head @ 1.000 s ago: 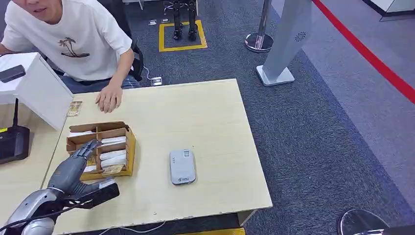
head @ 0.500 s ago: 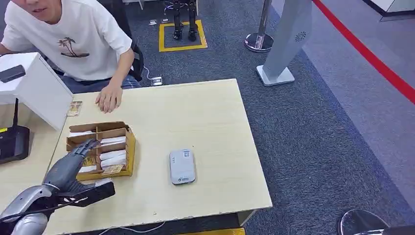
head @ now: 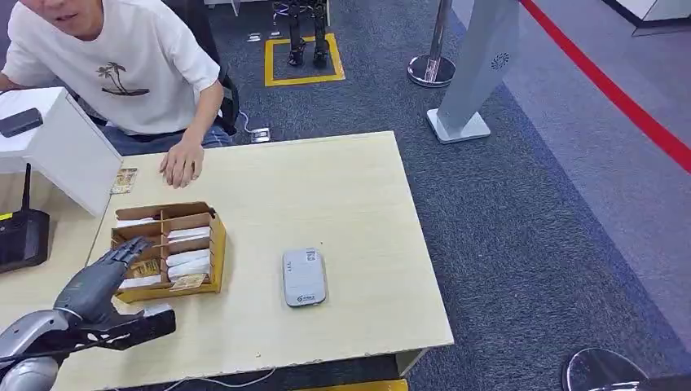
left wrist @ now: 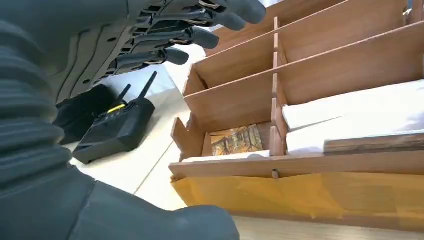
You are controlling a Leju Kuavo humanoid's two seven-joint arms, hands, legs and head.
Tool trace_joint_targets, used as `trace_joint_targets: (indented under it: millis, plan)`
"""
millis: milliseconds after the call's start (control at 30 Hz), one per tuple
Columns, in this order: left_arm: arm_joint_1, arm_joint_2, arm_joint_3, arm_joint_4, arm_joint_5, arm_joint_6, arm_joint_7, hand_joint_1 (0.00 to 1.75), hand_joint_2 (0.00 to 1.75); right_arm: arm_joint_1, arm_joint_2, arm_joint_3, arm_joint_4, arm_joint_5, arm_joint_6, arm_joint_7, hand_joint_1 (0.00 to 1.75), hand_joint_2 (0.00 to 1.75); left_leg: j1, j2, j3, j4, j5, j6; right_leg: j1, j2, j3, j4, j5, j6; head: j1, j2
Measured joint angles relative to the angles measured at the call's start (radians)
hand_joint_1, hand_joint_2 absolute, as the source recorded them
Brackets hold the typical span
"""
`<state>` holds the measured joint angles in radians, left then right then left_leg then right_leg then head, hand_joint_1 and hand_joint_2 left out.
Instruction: Pass the card to the sensor for recognition and then transmit it.
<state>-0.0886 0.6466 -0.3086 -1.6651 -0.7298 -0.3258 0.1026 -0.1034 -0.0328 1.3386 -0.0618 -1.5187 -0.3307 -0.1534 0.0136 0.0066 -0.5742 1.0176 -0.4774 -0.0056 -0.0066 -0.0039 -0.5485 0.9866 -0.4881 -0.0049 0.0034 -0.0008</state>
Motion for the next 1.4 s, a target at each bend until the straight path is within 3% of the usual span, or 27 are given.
trace_joint_targets:
  millis: [400,900,1400]
  plan:
    - [-0.001,0.003,-0.012,-0.002,-0.004,-0.001,0.0,0.0,1.75,0.0,0.0,0.0,0.0,0.0,0.0,0.0,0.0,1.75,0.0,0.0,0.0,0.0,0.0,0.0,0.0,0.0,0.0,0.0,0.0,0.0,0.0,0.0]
    - [-0.111,-0.065,-0.081,0.035,-0.033,-0.008,0.003,0.0,1.75,-0.002,0.0,0.016,0.0,0.0,0.003,0.0,0.0,1.75,0.0,0.0,0.0,0.0,0.0,0.0,0.0,0.0,0.0,0.0,0.0,0.0,0.0,0.0]
    - [-0.132,-0.07,-0.105,0.043,0.01,-0.024,0.005,0.0,1.75,-0.002,0.0,0.017,0.0,0.0,0.002,0.006,0.0,1.75,0.0,0.0,0.0,0.0,0.0,0.0,0.0,0.0,0.0,0.0,0.0,0.0,0.0,0.0]
